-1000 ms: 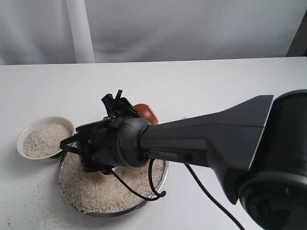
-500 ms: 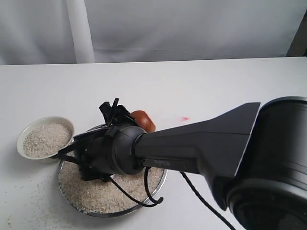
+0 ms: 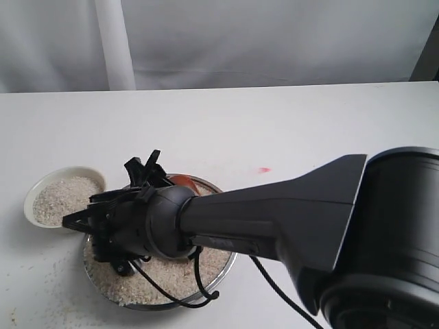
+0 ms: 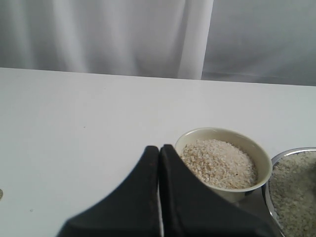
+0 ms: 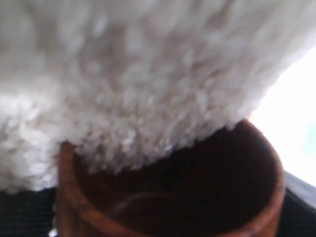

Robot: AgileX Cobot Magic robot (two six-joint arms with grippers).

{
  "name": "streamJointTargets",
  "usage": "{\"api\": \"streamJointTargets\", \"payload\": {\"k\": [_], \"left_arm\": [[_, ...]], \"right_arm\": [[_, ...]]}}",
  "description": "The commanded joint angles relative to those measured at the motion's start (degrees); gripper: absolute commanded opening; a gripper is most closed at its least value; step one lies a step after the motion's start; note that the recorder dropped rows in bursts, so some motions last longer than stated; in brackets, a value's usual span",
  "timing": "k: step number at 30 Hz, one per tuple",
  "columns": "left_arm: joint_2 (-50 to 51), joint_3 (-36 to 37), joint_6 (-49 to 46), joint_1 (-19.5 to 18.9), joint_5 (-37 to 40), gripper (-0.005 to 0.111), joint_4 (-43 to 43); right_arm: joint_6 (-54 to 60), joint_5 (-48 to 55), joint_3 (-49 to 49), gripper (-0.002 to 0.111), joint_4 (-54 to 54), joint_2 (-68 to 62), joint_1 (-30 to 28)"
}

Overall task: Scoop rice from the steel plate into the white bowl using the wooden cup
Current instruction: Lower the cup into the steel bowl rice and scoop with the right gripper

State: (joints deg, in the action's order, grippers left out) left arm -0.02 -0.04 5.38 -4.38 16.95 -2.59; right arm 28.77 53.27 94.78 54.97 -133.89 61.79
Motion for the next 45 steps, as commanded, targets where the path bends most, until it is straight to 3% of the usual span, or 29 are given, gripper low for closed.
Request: {"api": "streamJointTargets", "payload": {"k": [1, 28, 45], "left_arm": [[0.02, 0.04, 0.12, 0.37, -0.66, 0.0, 0.07], [0.02, 0.04, 0.12, 0.37, -0.66, 0.0, 0.07], [0.02, 0.04, 0.12, 0.37, -0.66, 0.0, 0.07]], "right_arm": [[2.34, -1.39, 2.11, 0.0, -4.15, 0.3, 0.45], [2.89, -4.14, 4.05, 0.0, -20.11, 2.49, 0.34], [-0.93, -6.04, 3.94, 0.0, -29.14, 2.49, -3.47]]}}
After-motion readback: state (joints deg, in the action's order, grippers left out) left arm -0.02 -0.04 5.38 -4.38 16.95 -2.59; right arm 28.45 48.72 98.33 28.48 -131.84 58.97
